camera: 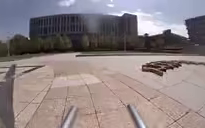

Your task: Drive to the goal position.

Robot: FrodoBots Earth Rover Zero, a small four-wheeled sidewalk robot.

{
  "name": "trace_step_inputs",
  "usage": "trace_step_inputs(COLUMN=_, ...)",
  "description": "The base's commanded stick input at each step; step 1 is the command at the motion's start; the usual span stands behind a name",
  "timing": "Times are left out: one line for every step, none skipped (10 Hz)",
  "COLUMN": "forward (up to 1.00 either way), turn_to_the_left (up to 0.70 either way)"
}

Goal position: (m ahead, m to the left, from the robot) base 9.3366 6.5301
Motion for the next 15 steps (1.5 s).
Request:
trace_step_inputs(forward=0.7, turn_to_the_left=0.0)
trace_step_inputs(forward=0.7, turn_to_the_left=0.0)
trace_step_inputs(forward=0.7, turn_to_the_left=0.0)
trace_step_inputs(forward=0.7, turn_to_the_left=0.0)
trace_step_inputs(forward=0.7, turn_to_the_left=0.0)
trace_step_inputs(forward=0.7, turn_to_the_left=0.0)
trace_step_inputs(forward=0.7, turn_to_the_left=0.0)
trace_step_inputs(forward=0.7, turn_to_the_left=0.0)
trace_step_inputs(forward=0.7, turn_to_the_left=0.0)
trace_step_inputs(forward=0.7, turn_to_the_left=0.0)
trace_step_inputs(forward=0.7, turn_to_the_left=0.0)
trace_step_inputs(forward=0.7, turn_to_the_left=0.0)
trace_step_inputs(forward=0.7, turn_to_the_left=0.0)
trace_step_inputs(forward=0.7, turn_to_the_left=0.0)
trace_step_inputs(forward=0.7, turn_to_the_left=0.0)
